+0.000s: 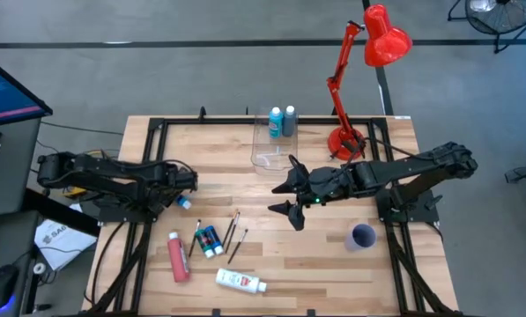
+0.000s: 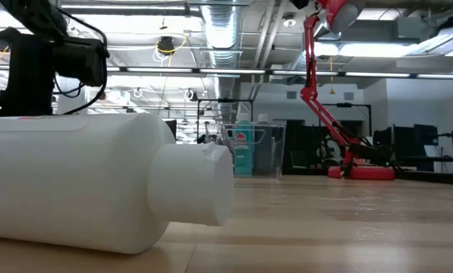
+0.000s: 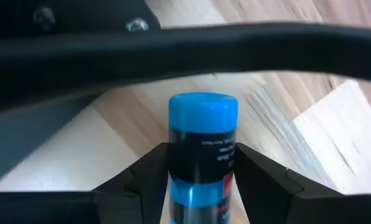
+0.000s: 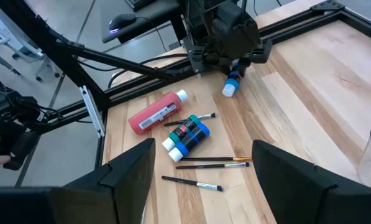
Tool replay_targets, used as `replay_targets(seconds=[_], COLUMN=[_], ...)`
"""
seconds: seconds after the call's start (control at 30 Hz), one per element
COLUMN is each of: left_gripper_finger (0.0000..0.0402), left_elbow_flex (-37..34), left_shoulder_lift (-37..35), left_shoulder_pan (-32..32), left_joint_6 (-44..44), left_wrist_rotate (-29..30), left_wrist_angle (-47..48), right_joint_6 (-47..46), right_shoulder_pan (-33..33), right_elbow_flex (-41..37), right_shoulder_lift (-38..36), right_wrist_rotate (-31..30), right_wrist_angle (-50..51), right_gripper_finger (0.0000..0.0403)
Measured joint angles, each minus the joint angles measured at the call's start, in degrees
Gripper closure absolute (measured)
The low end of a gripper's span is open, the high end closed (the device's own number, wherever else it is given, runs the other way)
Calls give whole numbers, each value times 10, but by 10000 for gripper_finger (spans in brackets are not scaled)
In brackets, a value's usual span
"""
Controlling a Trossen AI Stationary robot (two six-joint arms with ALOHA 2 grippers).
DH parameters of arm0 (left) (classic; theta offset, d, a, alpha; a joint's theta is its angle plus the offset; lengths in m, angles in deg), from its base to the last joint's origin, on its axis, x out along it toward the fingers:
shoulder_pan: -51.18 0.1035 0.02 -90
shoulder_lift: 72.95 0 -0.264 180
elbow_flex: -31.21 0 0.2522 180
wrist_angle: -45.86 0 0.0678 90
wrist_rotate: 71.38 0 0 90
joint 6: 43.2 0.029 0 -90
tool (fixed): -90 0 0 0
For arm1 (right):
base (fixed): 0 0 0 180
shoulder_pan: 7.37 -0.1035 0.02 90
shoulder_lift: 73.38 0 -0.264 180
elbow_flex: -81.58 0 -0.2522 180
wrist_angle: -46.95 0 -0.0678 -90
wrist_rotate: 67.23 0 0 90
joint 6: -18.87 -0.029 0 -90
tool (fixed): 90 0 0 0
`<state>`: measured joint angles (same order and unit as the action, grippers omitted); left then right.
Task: Pick & Place Paint Supplies
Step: Put the blue paint bottle into the transparent bin
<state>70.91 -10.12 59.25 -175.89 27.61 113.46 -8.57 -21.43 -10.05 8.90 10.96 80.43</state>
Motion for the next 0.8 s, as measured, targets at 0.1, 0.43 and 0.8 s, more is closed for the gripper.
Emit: replay_targets(seconds=[0.1,0.43,0.8], left_gripper_finger=[234,236,285], left_elbow_flex=[-13,-30,-33], left_shoulder_lift=[0,-1,-42], left_shoulder_pan=[0,0,0], left_joint_6=[34,43,54], left_wrist_rotate=[16,11,2], left_wrist_angle=[-18,-37,-60], right_joint_6=[4,4,15], right_shoulder_pan=[3,7,7], right_elbow_flex=[0,0,0], right_shoulder_lift=[0,0,0], right_wrist_rotate=[0,0,0], right_wrist_angle=[0,0,0], right_gripper_finger=[143,143,143])
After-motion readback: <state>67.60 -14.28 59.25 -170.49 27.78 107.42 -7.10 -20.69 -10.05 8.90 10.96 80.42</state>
